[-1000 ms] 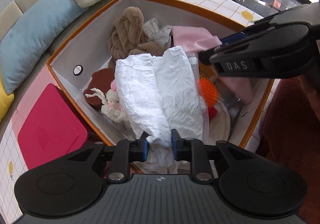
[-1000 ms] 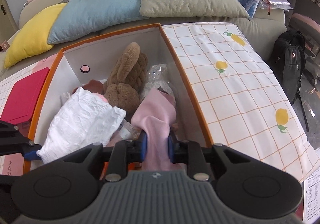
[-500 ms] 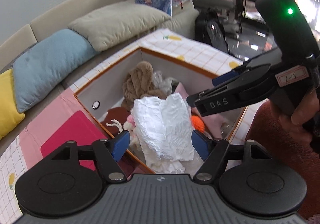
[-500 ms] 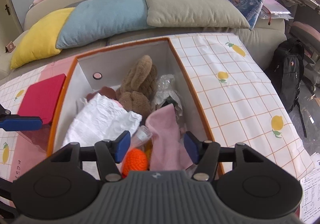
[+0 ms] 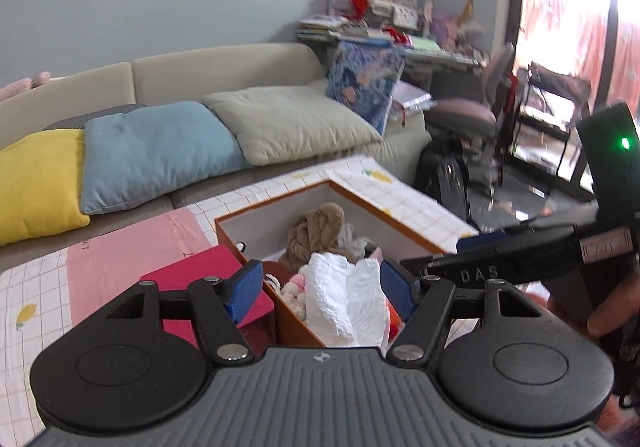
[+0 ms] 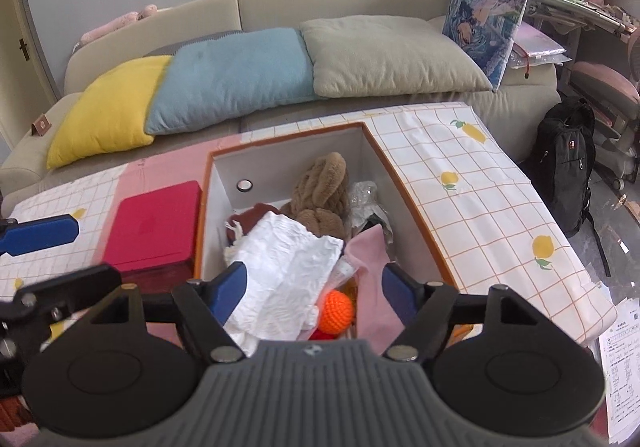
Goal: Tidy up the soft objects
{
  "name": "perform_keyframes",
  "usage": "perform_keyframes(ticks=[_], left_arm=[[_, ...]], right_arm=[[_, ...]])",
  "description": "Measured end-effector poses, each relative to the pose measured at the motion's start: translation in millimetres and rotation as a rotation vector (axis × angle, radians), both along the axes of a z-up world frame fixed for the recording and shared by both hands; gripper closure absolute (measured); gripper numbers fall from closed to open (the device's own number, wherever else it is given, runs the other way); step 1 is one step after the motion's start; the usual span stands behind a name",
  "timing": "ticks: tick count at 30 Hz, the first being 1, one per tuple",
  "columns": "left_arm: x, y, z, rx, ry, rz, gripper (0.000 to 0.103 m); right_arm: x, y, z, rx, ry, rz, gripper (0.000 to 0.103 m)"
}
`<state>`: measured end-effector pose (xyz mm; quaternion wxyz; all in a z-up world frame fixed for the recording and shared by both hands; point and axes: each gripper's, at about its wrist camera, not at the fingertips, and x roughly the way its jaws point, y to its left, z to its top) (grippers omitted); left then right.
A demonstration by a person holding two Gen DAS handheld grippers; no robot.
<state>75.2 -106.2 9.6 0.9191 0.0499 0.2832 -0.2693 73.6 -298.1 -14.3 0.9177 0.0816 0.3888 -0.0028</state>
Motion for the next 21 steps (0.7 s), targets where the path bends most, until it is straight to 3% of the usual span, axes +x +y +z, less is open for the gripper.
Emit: perform_keyframes(ticks=[6,13,19,21], left_arm=[[-17,25,24,-0.085,-0.041,0.096,0.026],[-45,45,38,-0.074,-0.159,0.228,0.026],[-52,52,25,-0.056,-0.134,0.304,0.026],[-51,54,17,-0.008,-0.095,0.320,0.022]], right_arm=[[-26,29,25,-0.021,-0.059,0.076,0.022],[-64,57,48,-0.050,-0.131,0.126,0.012],[-91,72,51,-0.059,-0.181,0.094,0.009],[-95,76,50,-0.076,-0.198,0.074,0.008]])
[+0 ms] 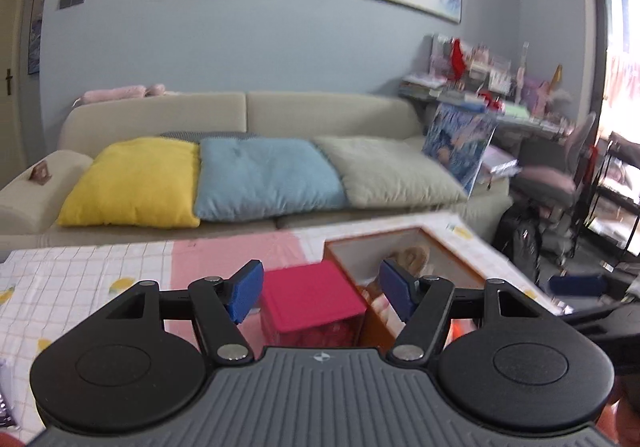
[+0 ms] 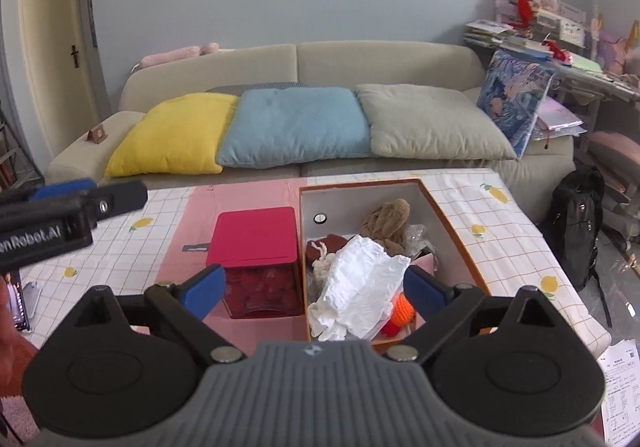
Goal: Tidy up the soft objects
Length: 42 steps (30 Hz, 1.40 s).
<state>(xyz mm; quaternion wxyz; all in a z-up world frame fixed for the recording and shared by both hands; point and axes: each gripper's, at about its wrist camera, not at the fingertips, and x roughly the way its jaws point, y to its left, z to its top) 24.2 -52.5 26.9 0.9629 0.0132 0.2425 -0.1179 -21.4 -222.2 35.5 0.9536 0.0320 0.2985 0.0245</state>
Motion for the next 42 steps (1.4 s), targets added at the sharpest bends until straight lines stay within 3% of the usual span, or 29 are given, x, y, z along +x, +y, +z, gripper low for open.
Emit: perform_keyframes(ticks=[2,5,11,21,42], left_arm=[[3,-2,-8,0.049,0.052,0.003,0.021],[0,-4,-17,0.060,0.088,0.002,0.017],[-11,-7,-29,0.089,0.099,0.008,0.014],[-8,6,-38,0.047,0.175,0.058,0.014],[-6,4,-37,0.066,0.185,0.055,0.014]], right_arm=[[-1,3,-3,-0.024,-0.001,-0.011,0.005],[3,4,-11,-0.061,0.027,-0.029,0.004],[5,-2,-28,-0.078,0.067,-0.077,0.004],[6,10,-43,-0.087,0.101,-0.039,0.004],[7,6,-46,-0.071,0.110,-0.055,0.004]])
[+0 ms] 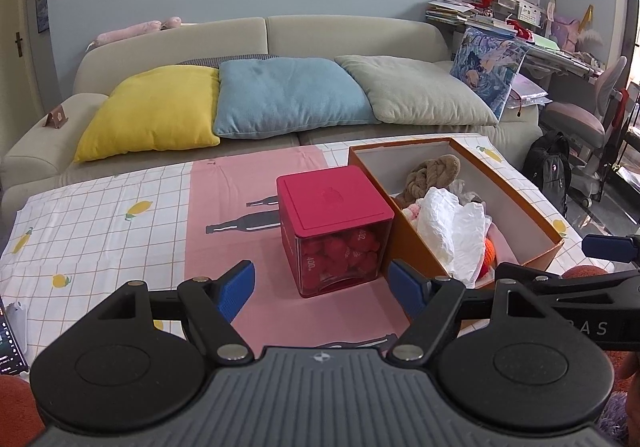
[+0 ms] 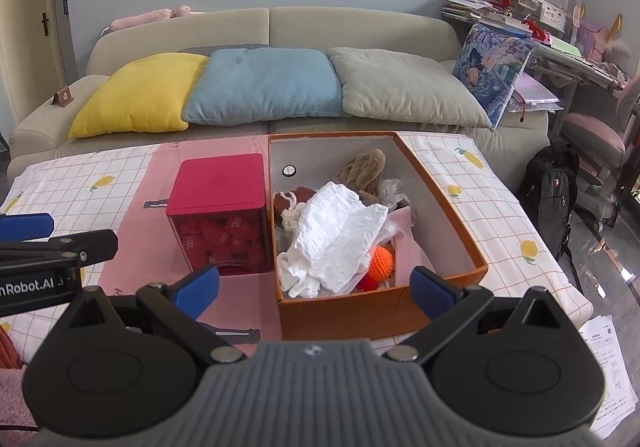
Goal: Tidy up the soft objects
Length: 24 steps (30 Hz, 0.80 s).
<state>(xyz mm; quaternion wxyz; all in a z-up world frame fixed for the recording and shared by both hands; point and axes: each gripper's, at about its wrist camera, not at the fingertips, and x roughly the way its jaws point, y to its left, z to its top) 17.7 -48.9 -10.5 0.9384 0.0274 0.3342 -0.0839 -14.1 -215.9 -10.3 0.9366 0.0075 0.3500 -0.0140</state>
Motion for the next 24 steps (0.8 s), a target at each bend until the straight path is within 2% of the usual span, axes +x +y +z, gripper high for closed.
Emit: perform_keyframes(ticks=[24], left_arm=[[1.3,2.0,-0.4,0.002,0.001,0.001,0.014]], right_arm=[[0.0,2.5,0.3,-0.005,-0.005,0.004,0.004]])
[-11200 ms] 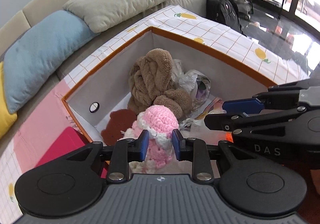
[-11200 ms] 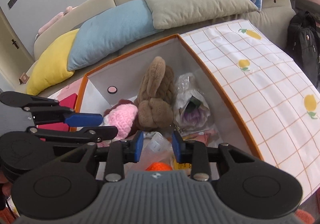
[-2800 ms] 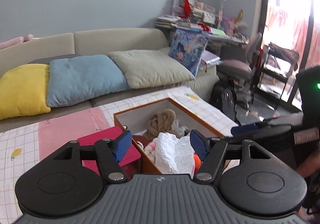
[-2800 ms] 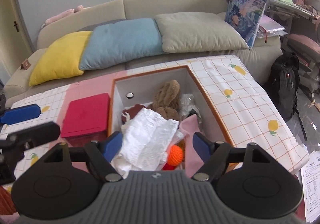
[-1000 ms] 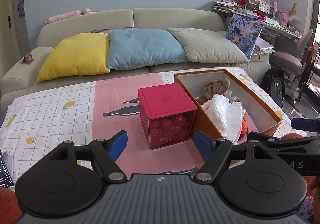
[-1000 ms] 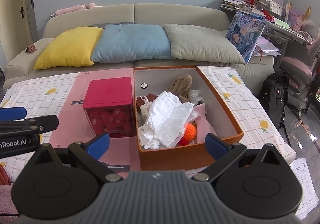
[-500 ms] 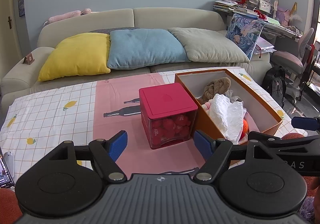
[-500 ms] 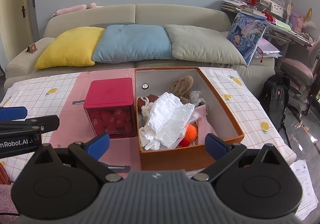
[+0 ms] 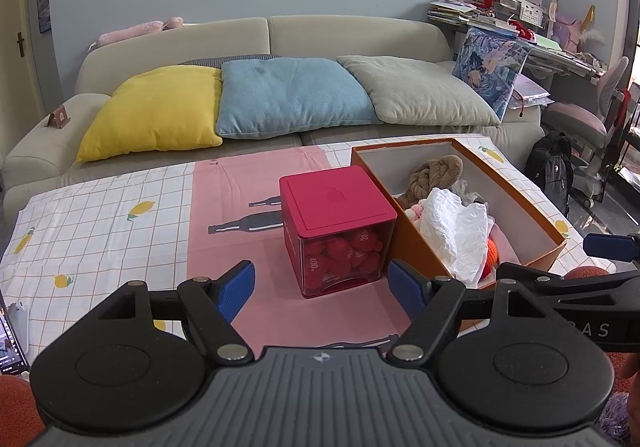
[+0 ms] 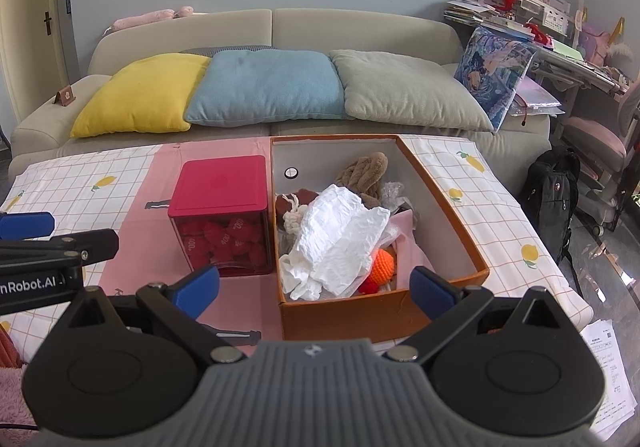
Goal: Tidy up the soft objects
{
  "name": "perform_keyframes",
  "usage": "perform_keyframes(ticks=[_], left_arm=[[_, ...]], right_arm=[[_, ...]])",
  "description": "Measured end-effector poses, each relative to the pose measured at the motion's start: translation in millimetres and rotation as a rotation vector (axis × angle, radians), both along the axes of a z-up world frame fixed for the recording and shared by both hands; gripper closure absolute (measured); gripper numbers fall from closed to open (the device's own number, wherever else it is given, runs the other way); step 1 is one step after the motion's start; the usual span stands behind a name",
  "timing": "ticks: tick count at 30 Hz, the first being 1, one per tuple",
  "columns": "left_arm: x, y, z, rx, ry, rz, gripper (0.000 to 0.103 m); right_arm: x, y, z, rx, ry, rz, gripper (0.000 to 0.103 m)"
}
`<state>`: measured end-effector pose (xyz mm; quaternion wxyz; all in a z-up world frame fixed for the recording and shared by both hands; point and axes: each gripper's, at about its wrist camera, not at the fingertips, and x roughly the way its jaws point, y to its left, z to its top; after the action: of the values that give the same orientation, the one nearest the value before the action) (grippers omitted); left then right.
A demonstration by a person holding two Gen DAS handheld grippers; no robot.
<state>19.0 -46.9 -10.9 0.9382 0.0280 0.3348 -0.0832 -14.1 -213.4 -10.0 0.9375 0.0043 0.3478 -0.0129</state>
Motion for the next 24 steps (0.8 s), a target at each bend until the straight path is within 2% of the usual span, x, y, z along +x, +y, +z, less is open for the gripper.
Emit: perform_keyframes(ticks=[24], left_arm=[[2.8,5.4,-1.1,-0.003,0.002,0.010,0.014]], right_arm=[[1.7,2.3,-0.7,0.002,0.006,0.015,0.004]])
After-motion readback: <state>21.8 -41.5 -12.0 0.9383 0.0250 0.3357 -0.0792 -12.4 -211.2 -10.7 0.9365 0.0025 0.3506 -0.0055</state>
